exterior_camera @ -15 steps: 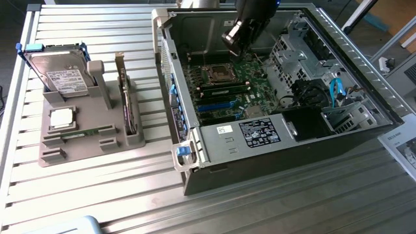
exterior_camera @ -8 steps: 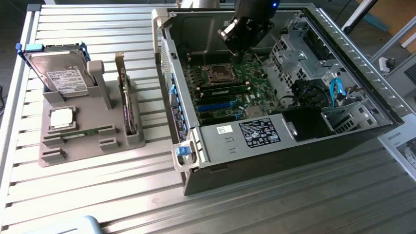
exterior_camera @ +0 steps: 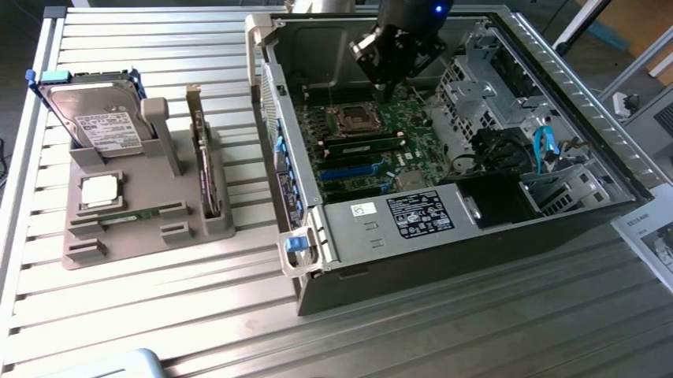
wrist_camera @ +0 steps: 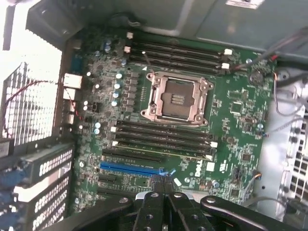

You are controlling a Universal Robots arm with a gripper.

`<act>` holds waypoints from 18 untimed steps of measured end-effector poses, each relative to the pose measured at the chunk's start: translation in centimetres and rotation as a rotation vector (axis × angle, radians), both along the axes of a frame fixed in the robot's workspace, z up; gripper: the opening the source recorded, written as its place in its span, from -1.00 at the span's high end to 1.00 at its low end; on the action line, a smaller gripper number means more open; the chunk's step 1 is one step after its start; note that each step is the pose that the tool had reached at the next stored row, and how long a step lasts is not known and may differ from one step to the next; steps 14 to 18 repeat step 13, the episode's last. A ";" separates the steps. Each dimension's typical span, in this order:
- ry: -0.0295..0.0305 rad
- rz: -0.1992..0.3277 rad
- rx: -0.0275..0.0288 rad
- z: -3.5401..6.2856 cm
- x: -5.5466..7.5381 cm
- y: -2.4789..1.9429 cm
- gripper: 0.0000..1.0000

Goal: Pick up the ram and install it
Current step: 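Press down the ram until it locks into place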

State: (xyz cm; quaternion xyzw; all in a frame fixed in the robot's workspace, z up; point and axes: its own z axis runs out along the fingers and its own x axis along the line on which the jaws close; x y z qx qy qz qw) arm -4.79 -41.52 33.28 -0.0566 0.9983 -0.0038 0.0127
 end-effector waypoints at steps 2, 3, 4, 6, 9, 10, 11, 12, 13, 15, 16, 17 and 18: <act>0.0000 -0.036 -0.0001 -0.01 0.0 0.00 0.80; 0.0000 -0.064 0.0000 -0.02 0.0 0.00 0.80; 0.0001 -0.083 0.0000 -0.02 0.0 0.00 0.80; 0.0001 -0.131 0.0000 -0.03 0.0 0.00 0.80; 0.0001 -0.152 0.0006 -0.03 0.0 0.00 0.80; 0.0001 -0.153 0.0007 -0.03 0.0 0.00 0.80; 0.0001 -0.153 0.0007 -0.03 0.0 0.00 0.80; 0.0001 -0.153 0.0007 -0.03 0.0 0.00 0.80; 0.0001 -0.153 0.0007 -0.03 0.0 0.00 0.80; 0.0001 -0.153 0.0007 -0.03 0.0 0.00 0.80; 0.0001 -0.153 0.0007 -0.03 0.0 0.00 0.80; 0.0001 -0.153 0.0007 -0.03 0.0 0.00 0.80; 0.0001 -0.153 0.0007 -0.03 0.0 0.00 0.80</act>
